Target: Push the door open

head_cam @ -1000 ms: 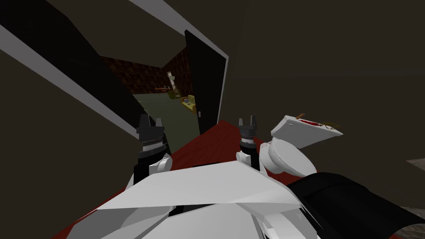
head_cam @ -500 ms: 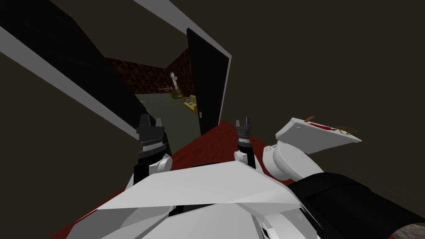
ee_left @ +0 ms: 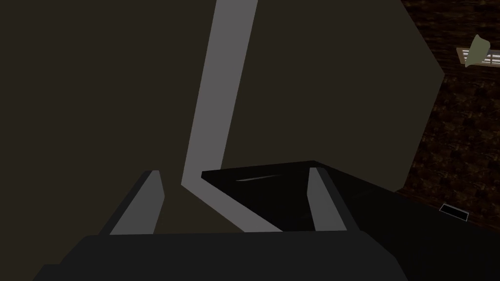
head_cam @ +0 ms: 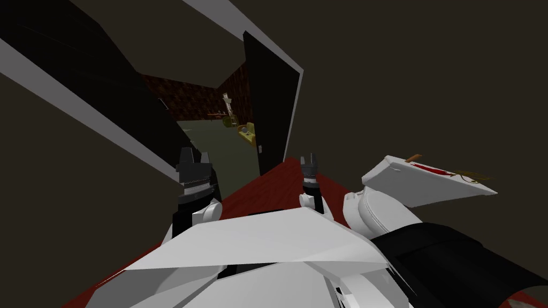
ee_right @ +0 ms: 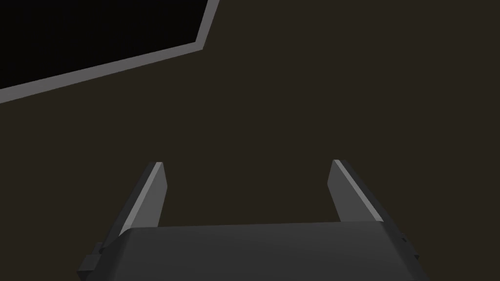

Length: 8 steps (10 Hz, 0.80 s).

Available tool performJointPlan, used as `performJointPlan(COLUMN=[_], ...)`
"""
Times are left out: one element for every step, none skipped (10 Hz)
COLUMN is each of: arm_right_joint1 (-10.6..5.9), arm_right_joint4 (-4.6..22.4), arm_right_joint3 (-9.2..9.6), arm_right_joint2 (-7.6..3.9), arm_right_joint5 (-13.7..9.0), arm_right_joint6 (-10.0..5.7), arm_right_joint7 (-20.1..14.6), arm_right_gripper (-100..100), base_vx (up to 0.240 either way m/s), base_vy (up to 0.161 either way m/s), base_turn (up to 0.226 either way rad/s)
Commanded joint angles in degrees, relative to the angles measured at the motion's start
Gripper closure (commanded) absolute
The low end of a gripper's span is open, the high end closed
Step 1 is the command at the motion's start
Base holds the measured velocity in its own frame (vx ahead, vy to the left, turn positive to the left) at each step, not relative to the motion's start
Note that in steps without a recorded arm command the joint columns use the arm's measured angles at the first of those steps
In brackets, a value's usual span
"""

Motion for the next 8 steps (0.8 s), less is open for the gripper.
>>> performJointPlan(arm_right_joint1=[-1.1,-1.78,-2.56,-3.35,-4.14,-4.93,-5.78,-6.66], arm_right_joint4=[2.6,4.2,6.0,7.8,9.5,11.3,13.3,15.2], arm_right_joint3=[0.13,0.3,0.49,0.69,0.88,1.08,1.29,1.5], arm_right_joint2=[-0.32,-0.43,-0.53,-0.63,-0.73,-0.82,-0.91,-0.99], arm_right_joint5=[0.0,0.1,0.2,0.2,0.3,0.4,0.5,0.6], arm_right_joint6=[-0.44,-0.67,-0.94,-1.21,-1.48,-1.75,-2.04,-2.34], arm_right_joint7=[-0.1,-0.1,0.0,0.0,0.0,0.0,0.0,0.1], arm_right_gripper=[-100,-100,-100,-100,-100,-100,-100,-100], base_vx=[0.082,0.09,0.088,0.085,0.101,0.119,0.105,0.089], base_vy=[-0.011,0.001,-0.002,-0.007,-0.02,-0.021,-0.027,-0.017], base_turn=[0.071,0.088,0.073,0.082,0.079,0.087,0.072,0.099])
